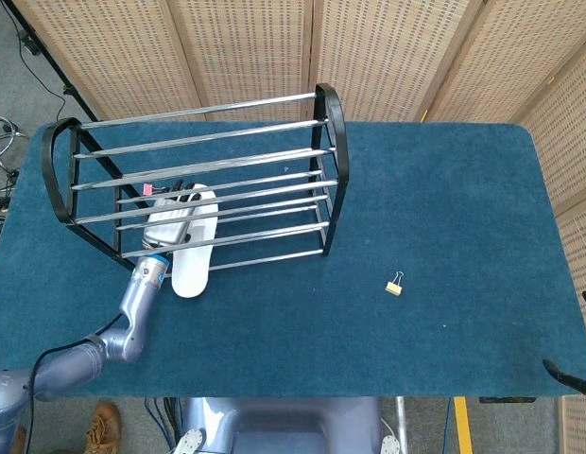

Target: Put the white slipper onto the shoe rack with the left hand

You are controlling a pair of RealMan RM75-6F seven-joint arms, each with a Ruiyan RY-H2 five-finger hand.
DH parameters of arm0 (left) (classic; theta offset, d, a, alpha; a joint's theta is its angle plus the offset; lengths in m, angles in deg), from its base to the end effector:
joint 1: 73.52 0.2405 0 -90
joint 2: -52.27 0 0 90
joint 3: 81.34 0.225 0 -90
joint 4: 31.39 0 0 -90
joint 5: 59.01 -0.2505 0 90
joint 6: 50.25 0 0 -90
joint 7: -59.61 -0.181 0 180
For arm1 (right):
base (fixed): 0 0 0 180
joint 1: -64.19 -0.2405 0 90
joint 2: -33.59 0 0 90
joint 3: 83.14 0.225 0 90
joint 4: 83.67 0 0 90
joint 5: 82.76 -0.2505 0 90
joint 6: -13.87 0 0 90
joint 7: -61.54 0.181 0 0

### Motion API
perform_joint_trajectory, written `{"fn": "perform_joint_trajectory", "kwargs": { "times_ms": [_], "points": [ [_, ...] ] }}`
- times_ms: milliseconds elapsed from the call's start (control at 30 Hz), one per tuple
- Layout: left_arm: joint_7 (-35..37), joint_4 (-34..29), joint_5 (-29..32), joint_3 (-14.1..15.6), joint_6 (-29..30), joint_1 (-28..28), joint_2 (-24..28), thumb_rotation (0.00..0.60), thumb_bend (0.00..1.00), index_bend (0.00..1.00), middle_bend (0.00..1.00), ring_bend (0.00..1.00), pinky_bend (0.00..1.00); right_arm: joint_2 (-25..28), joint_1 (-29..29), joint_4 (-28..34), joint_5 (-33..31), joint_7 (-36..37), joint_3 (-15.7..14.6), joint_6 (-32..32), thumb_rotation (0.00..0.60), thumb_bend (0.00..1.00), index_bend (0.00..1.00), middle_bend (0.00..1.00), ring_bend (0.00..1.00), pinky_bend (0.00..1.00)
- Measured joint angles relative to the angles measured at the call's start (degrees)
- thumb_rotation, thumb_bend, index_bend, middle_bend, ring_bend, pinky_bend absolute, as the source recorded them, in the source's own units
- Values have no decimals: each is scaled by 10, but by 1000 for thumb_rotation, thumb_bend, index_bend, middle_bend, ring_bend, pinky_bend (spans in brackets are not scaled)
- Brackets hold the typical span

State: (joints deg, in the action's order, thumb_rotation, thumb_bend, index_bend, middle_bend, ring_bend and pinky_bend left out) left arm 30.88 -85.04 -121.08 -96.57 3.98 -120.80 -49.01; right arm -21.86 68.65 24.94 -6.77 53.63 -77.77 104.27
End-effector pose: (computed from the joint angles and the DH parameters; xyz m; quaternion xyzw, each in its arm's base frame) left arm -0.1606 0.4538 -0.0552 -0.7204 -0.2619 -0.2959 0.5699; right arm -0.3005 -0.1754 0.1549 0.4910 -0.4299 0.3358 0.6792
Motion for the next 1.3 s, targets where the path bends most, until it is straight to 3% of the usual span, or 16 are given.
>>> {"fn": "perform_joint_trajectory", "kwargs": {
  "times_ms": [1300],
  "points": [
    [-83,-93,1,30,51,27,29,600,73,233,104,31,221,-1,0,2,3,-2,-1,2,600,0,0,0,0,0]
  ]
}}
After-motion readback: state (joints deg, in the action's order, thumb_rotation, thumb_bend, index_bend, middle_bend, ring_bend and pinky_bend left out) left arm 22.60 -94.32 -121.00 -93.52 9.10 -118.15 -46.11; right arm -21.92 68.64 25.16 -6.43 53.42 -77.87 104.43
